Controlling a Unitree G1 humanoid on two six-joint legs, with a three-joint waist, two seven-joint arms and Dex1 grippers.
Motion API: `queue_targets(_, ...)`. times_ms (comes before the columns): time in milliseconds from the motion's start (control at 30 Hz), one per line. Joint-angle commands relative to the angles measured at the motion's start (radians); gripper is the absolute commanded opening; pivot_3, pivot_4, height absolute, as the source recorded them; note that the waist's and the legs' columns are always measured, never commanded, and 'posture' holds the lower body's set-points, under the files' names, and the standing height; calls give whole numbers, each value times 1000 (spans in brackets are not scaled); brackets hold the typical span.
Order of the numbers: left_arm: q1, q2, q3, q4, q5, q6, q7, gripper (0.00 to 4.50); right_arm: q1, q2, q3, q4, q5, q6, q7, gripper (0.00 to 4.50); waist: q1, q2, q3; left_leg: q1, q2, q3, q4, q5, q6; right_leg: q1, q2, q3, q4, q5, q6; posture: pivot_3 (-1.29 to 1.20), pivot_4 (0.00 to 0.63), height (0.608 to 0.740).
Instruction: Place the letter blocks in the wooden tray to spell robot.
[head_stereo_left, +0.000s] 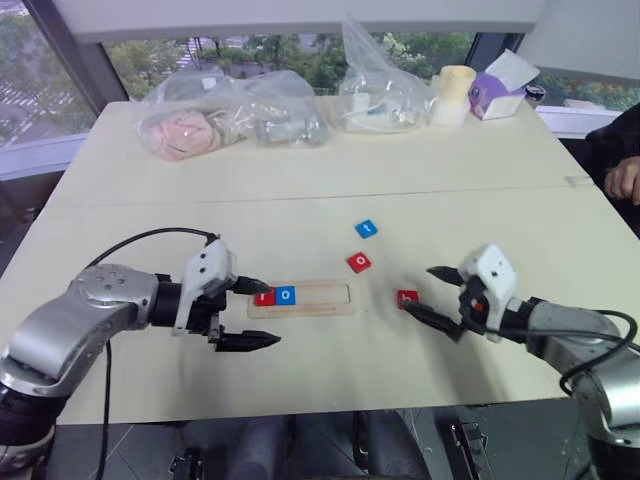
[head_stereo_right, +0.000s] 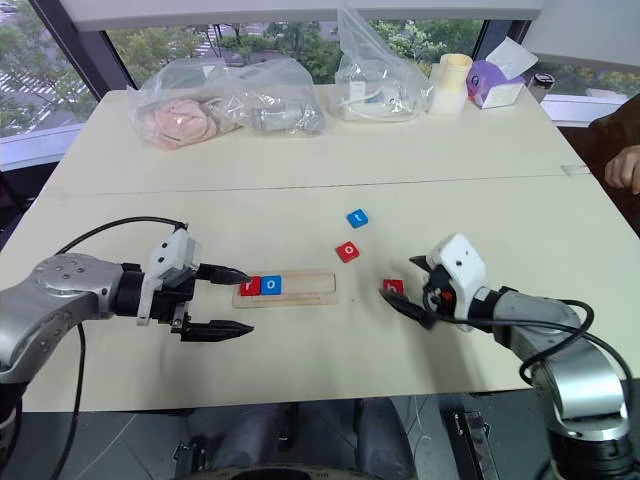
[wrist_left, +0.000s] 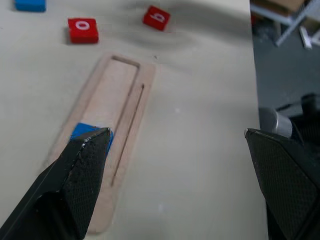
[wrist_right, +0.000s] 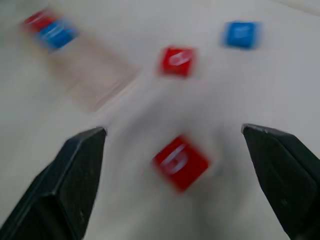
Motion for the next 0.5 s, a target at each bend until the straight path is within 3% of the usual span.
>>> queue_targets(33, -16, 7, 37, -57, -34, 18, 18, 4500, -34, -29, 38, 117, -30, -201, 87, 4439, -1, 0, 0, 1, 1, 1, 1, 0, 0, 0, 0, 0, 0, 1, -1, 0, 150, 740)
queue_targets(500, 6, 10, 36, -62, -25, 22, 51, 4500, -258, -27, 239, 572, -152, -576, 254, 4439, 3, -1, 1, 1, 6, 13, 2, 0, 0, 0, 0, 2, 0, 3, -3, 0, 150, 740)
